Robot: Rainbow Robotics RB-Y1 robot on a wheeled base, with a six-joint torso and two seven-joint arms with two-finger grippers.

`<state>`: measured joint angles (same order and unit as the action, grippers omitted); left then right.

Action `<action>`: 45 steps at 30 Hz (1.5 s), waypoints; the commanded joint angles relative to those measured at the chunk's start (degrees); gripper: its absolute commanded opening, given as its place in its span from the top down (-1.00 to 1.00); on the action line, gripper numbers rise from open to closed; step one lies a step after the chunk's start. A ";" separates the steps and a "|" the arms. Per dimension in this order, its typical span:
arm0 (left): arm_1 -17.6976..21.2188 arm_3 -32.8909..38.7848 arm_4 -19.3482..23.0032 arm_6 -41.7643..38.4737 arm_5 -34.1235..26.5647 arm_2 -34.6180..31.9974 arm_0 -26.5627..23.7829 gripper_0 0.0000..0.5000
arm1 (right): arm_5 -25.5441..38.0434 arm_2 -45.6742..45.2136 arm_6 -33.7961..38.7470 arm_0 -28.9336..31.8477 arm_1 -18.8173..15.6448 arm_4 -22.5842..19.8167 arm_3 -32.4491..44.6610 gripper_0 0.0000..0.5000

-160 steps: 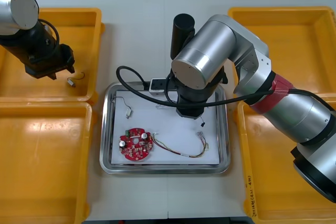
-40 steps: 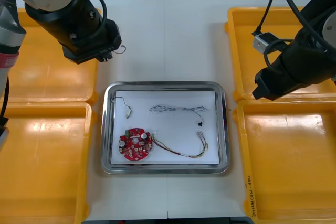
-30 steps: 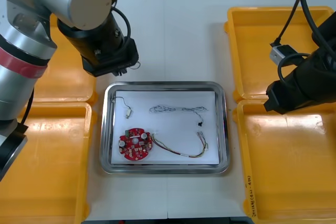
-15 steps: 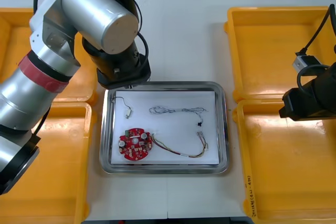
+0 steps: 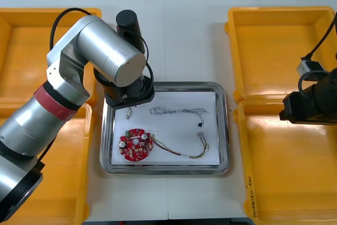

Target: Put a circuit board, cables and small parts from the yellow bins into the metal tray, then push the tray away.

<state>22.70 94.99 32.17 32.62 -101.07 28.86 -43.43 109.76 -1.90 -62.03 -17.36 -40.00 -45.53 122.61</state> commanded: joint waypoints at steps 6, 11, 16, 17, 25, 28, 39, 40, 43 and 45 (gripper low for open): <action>-3.10 0.72 -3.34 4.12 1.66 0.23 2.65 1.00 | 0.24 -1.87 0.33 2.07 0.54 0.27 1.94 -1.00; -3.80 0.72 -4.39 4.56 1.75 0.23 2.91 1.00 | 0.24 -1.87 0.33 2.24 0.62 0.00 1.85 -1.00; -3.80 0.81 -4.31 4.65 1.75 0.23 2.91 0.74 | 0.24 -1.96 0.33 2.24 0.80 -0.09 1.85 -1.00; -3.80 0.90 -4.31 4.74 1.75 0.23 2.91 0.50 | 0.24 -1.87 0.25 2.33 0.80 -0.09 1.85 -1.00; -3.80 1.52 -4.66 4.65 1.75 -0.12 2.91 -1.00 | 0.24 -1.96 0.33 2.24 0.80 -0.09 1.85 -1.00; -3.89 2.83 -4.57 4.74 0.96 -1.52 2.91 -1.00 | 0.24 -1.96 0.33 2.24 0.80 -0.09 1.85 -1.00; -3.10 13.64 -4.13 5.62 -8.93 -10.22 1.68 -1.00 | 0.24 -1.96 0.33 2.24 0.80 -0.09 1.85 -1.00; -2.48 15.05 -3.96 5.70 -8.93 -10.75 1.33 -1.00 | 0.24 -1.96 0.33 2.24 0.80 -0.09 1.85 -1.00; -0.99 18.13 -3.43 5.79 -8.93 -13.04 0.98 -1.00 | 0.24 -1.96 0.33 2.24 0.80 -0.09 1.85 -1.00; -0.72 18.83 -3.16 5.97 -8.93 -14.88 0.62 -1.00 | 0.24 -1.96 0.33 2.24 0.80 -0.09 1.85 -1.00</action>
<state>20.52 110.46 28.30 34.52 -109.46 17.08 -40.95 109.76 -1.93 -62.03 -15.69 -39.94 -45.55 122.73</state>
